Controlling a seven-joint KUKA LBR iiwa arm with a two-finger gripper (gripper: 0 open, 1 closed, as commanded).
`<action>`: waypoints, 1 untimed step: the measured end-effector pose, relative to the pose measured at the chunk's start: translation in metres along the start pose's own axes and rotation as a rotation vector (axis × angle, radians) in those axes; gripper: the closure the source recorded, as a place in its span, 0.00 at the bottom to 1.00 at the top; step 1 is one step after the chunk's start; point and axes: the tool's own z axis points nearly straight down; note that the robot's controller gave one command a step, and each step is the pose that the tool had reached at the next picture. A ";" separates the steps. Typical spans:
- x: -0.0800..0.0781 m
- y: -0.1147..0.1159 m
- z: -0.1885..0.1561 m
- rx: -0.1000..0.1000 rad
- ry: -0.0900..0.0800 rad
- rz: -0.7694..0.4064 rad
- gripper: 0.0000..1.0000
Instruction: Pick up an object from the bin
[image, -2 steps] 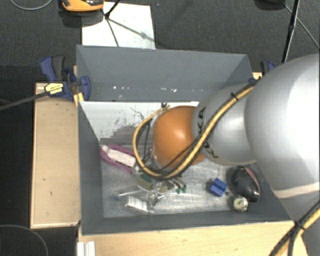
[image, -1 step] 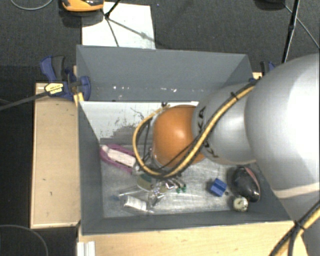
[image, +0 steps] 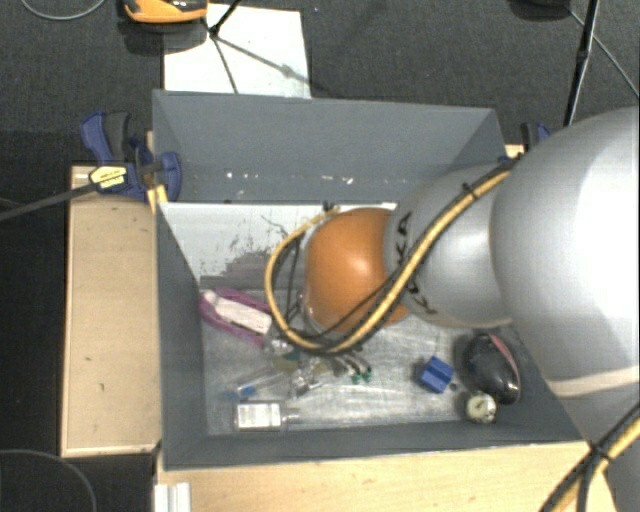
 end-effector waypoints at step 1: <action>-0.002 0.000 -0.043 0.001 0.004 0.007 1.00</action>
Offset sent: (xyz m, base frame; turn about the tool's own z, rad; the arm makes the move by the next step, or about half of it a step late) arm -0.0002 -0.0001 0.0407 0.0000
